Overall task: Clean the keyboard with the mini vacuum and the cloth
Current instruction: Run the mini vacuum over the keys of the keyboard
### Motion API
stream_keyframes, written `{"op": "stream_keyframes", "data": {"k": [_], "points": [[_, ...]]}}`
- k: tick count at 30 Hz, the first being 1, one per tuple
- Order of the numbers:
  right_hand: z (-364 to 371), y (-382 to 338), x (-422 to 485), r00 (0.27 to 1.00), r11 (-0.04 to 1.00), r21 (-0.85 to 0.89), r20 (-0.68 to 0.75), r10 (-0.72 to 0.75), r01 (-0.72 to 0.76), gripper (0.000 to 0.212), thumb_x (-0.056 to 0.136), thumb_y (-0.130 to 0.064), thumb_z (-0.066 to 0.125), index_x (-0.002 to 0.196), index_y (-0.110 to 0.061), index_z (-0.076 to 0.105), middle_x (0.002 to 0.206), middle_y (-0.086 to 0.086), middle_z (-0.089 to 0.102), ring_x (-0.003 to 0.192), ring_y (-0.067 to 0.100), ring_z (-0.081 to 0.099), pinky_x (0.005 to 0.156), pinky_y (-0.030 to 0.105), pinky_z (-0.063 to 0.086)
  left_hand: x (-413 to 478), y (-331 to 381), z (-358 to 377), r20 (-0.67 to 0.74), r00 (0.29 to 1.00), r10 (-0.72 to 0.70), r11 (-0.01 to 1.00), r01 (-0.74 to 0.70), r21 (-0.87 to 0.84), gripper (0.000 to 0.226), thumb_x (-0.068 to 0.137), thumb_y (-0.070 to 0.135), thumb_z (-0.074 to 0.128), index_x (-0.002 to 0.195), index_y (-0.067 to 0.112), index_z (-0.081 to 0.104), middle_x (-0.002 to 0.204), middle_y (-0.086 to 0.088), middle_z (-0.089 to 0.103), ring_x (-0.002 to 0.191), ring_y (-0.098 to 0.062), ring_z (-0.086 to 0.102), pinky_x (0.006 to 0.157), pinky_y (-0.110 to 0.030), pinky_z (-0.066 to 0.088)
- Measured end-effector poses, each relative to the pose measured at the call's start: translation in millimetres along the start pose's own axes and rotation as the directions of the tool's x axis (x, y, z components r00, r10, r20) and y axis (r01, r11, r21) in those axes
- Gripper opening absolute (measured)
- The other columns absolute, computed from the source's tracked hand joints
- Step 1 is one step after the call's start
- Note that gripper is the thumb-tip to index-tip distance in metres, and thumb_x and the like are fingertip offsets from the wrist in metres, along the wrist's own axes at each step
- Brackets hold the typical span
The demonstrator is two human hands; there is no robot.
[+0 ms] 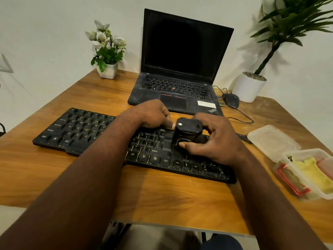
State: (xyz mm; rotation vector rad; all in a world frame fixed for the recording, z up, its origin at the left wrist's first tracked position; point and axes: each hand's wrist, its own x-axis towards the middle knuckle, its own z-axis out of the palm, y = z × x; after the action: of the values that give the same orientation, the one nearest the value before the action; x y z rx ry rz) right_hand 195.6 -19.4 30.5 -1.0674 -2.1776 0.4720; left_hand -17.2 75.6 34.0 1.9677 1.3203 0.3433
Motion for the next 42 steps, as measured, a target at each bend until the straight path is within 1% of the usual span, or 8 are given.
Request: {"op": "stream_keyframes", "data": {"k": [6,13,19,24,28,31,36,42], "points": [[-36,21,-25,0.997,0.994,0.087,-0.024,0.072,-0.07,0.031,0.075,-0.034,0.083,0.1,-0.018,0.072,0.092,-0.003,0.072,0.087,0.019,0.069,0.073,0.032,0.053,-3,1,-1,0.025,0.999,-0.023,0.999,0.024,-0.033,0.023,0.084,0.039,0.082,0.084,0.017,0.079,0.085,0.003,0.076,0.087,-0.013,0.068,0.09,-0.041,0.053],[11,-4,-1,0.997,0.995,-0.059,0.006,-0.08,0.08,0.027,0.077,-0.028,0.089,0.095,-0.019,0.071,0.089,-0.011,0.068,0.082,0.012,0.065,0.065,0.026,0.054,-2,2,0,0.008,1.0,-0.013,0.999,0.013,-0.032,0.013,0.089,0.021,0.078,0.077,0.016,0.077,0.07,0.005,0.074,0.062,-0.005,0.064,0.067,-0.029,0.05],[7,3,8,0.972,0.984,-0.113,-0.205,0.115,-0.14,0.041,0.078,-0.029,0.087,0.116,-0.022,0.073,0.102,-0.012,0.073,0.093,0.002,0.067,0.075,0.02,0.055,-2,2,0,-0.007,0.999,-0.035,0.999,0.035,-0.022,0.015,0.093,0.023,0.073,0.08,0.015,0.074,0.07,0.003,0.066,0.054,-0.005,0.053,0.054,-0.023,0.044],[0,-5,0,0.984,0.975,0.156,0.105,0.146,-0.161,0.043,0.078,-0.023,0.089,0.115,-0.035,0.069,0.102,-0.013,0.076,0.099,0.007,0.071,0.082,0.021,0.057,0,1,0,-0.026,0.999,-0.023,1.0,0.023,0.001,0.016,0.093,0.021,0.072,0.077,0.017,0.074,0.077,0.004,0.073,0.064,-0.004,0.062,0.063,-0.026,0.048],[4,6,8,0.957,0.98,-0.116,-0.26,0.13,-0.164,0.042,0.079,-0.031,0.088,0.118,-0.023,0.073,0.099,-0.014,0.074,0.091,0.001,0.069,0.073,0.02,0.057,-2,3,1,-0.022,1.0,-0.005,1.0,0.006,0.023,0.016,0.091,0.027,0.075,0.079,0.017,0.075,0.073,0.005,0.069,0.06,-0.004,0.056,0.062,-0.026,0.043],[1,11,5,0.892,0.976,-0.081,-0.427,0.151,-0.204,0.042,0.081,-0.029,0.087,0.12,-0.021,0.072,0.101,-0.017,0.072,0.09,-0.007,0.066,0.068,0.01,0.051,-6,3,1,-0.094,0.994,0.05,0.995,-0.041,0.094,0.019,0.089,0.037,0.078,0.081,0.019,0.077,0.079,0.007,0.072,0.076,-0.009,0.064,0.069,-0.03,0.048],[1,8,-3,0.868,0.968,0.022,-0.438,0.235,-0.251,0.042,0.082,-0.03,0.085,0.12,-0.023,0.069,0.099,-0.021,0.068,0.091,-0.013,0.064,0.067,0.006,0.048,-47,-10,0,-0.635,0.744,0.208,0.976,-0.116,0.185,0.022,0.095,0.046,0.069,0.084,0.027,0.073,0.086,0.009,0.068,0.078,-0.006,0.061,0.067,-0.03,0.047],[-2,-17,11,0.957,0.97,0.031,-0.161,0.242,-0.24,0.041,0.08,-0.027,0.087,0.108,-0.044,0.061,0.102,-0.016,0.071,0.095,-0.006,0.066,0.075,0.014,0.055,-143,-58,34,-0.645,0.683,0.342,0.905,-0.055,0.422,0.02,0.093,0.047,0.068,0.098,0.029,0.074,0.099,0.013,0.061,0.096,-0.01,0.049,0.076,-0.035,0.044]]}}
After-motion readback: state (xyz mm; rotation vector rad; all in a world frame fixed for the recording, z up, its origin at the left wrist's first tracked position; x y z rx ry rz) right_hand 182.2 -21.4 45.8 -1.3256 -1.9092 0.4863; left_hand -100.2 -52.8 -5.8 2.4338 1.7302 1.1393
